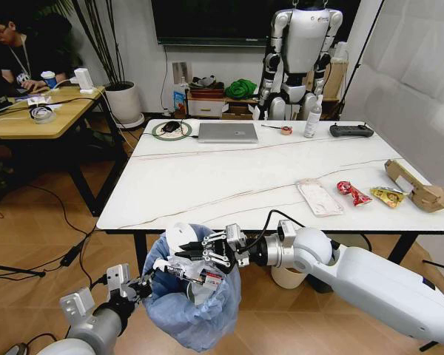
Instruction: Pick up the trash bin and place the trash from the table into it.
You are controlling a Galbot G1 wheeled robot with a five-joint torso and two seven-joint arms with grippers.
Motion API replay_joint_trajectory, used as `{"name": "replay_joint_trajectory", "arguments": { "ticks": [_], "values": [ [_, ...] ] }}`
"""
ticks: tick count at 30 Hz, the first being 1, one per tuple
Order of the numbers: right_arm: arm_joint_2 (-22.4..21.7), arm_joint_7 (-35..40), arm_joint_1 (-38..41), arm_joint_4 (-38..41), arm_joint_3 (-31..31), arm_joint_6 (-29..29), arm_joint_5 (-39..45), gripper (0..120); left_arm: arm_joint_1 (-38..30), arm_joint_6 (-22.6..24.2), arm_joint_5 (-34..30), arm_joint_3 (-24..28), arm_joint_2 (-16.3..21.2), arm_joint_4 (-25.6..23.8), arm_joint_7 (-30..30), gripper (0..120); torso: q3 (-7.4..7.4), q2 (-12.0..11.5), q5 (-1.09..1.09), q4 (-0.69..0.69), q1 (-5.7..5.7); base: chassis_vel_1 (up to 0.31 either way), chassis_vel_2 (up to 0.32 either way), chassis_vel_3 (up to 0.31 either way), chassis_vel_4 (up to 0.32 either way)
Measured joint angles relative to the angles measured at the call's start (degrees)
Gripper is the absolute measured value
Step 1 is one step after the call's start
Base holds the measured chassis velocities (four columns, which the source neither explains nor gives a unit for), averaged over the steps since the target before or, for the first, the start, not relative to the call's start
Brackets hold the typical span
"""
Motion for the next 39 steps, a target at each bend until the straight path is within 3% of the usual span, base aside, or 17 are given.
{"name": "replay_joint_trajectory", "arguments": {
  "ticks": [13,18,22,23,25,29,32,36,38,39],
  "values": [
    [-0.68,-0.50,-1.90,-0.30,2.22,0.11,-0.64,68,0.19,0.37,0.03,0.03,-0.05,-0.06,-0.23,0,0.00,0.00,0.00,0.00,0.01,0.000,0.000,0.000,0.000],
    [-0.41,3.00,-3.20,-0.55,5.28,0.56,-1.01,86,0.81,0.74,0.06,-0.05,-0.15,-0.01,-0.53,0,0.00,0.00,0.01,0.01,0.01,0.000,0.000,0.000,0.000],
    [-0.66,13.96,-6.63,-2.02,13.03,1.57,-1.70,98,1.37,0.80,0.77,0.32,-0.31,0.55,-0.59,0,0.00,0.00,0.00,0.03,0.01,0.000,0.000,0.000,0.000],
    [-0.66,13.96,-6.63,-2.02,13.03,1.57,-1.70,98,1.37,0.80,0.77,0.32,-0.31,0.55,-0.59,0,0.00,0.00,0.00,0.03,0.01,0.000,0.000,0.000,0.000],
    [-2.06,26.15,-11.50,-2.74,21.36,2.28,-1.25,100,1.03,0.66,1.27,0.40,-0.59,1.07,-0.61,0,0.00,0.00,0.01,-0.01,0.01,0.000,0.000,0.000,0.000],
    [-2.85,32.52,-16.50,-3.09,27.41,2.01,0.75,100,1.41,0.45,1.95,-0.16,-0.90,1.25,-0.49,0,0.00,0.00,0.01,-0.07,0.00,0.000,0.000,0.000,0.000],
    [-1.37,32.33,-21.05,-4.77,33.03,1.97,2.67,100,3.48,0.03,3.71,-1.72,-2.53,-0.10,-0.04,0,0.00,0.00,0.04,0.04,0.01,0.000,0.000,0.000,0.000],
    [-0.99,31.21,-25.03,-4.66,37.82,1.70,2.77,100,3.47,-0.04,4.19,-1.88,-2.66,-0.38,0.06,0,0.00,0.00,0.03,0.06,0.00,0.000,0.000,0.000,0.000],
    [0.70,29.07,-35.52,-2.69,50.20,1.63,1.21,100,2.93,-0.06,4.36,-1.89,-1.92,-0.31,0.12,0,0.00,0.00,0.00,0.01,0.01,0.000,0.000,0.000,0.000],
    [0.70,29.07,-35.52,-2.69,50.20,1.63,1.21,100,2.93,-0.06,4.36,-1.89,-1.92,-0.31,0.12,0,0.00,0.00,0.00,0.01,0.01,0.000,0.000,0.000,0.000]
  ]
}}
